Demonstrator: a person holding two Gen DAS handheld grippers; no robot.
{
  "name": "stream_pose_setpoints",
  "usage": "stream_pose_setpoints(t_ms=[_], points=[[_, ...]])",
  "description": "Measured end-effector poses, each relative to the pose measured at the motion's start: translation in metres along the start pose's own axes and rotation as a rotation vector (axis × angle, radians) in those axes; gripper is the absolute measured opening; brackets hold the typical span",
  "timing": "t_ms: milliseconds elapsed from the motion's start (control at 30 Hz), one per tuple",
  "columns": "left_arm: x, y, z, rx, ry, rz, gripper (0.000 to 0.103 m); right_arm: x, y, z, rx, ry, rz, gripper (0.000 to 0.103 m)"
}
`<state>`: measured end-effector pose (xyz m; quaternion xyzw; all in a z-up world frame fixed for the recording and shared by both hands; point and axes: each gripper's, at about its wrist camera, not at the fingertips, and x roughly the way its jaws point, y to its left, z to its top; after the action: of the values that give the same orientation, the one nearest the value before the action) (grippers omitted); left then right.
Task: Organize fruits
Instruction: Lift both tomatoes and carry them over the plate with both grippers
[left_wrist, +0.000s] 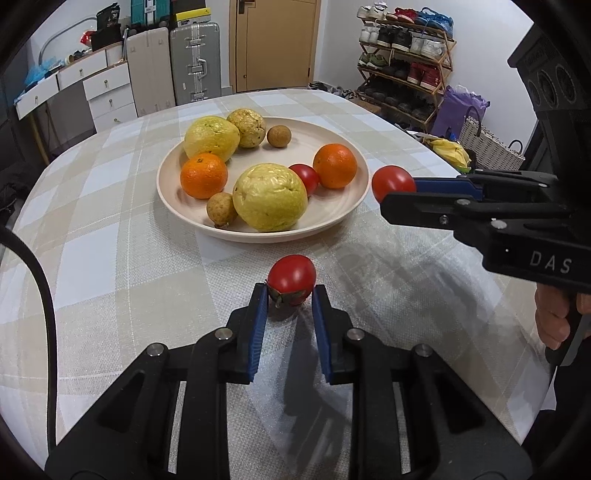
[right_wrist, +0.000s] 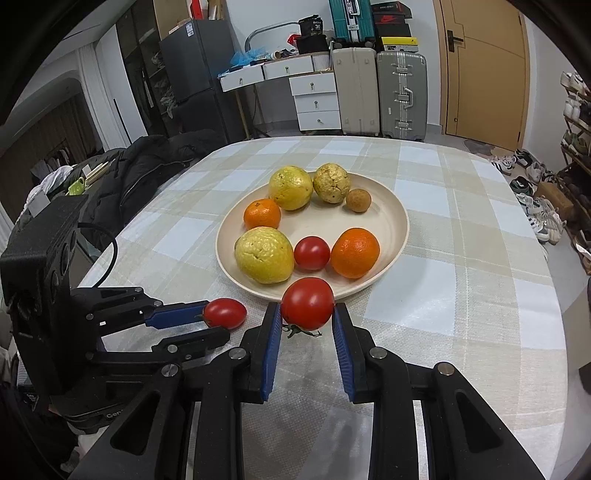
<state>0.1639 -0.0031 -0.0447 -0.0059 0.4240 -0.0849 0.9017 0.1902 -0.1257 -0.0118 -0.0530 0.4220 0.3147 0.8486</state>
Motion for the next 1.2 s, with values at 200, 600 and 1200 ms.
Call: stream_pose_setpoints(t_ms=[200,600,1200], points=[[-0.007,0.003,-0.002,-0.004,-0.026,0.002,0.021,-0.002,-0.001,0.0,0.001,-0.005,0.0,0.029],[-0.021,0.008,-0.001,-0.032,-0.082,0.009,0.021,-0.002,-0.002,0.0,0.004,-0.013,-0.001,0.029],[-0.05,0.006,0.01,-0.047,-0.167,0.039,0.021,-0.009,-0.005,0.004,0.019,-0.071,0.025,0.029]])
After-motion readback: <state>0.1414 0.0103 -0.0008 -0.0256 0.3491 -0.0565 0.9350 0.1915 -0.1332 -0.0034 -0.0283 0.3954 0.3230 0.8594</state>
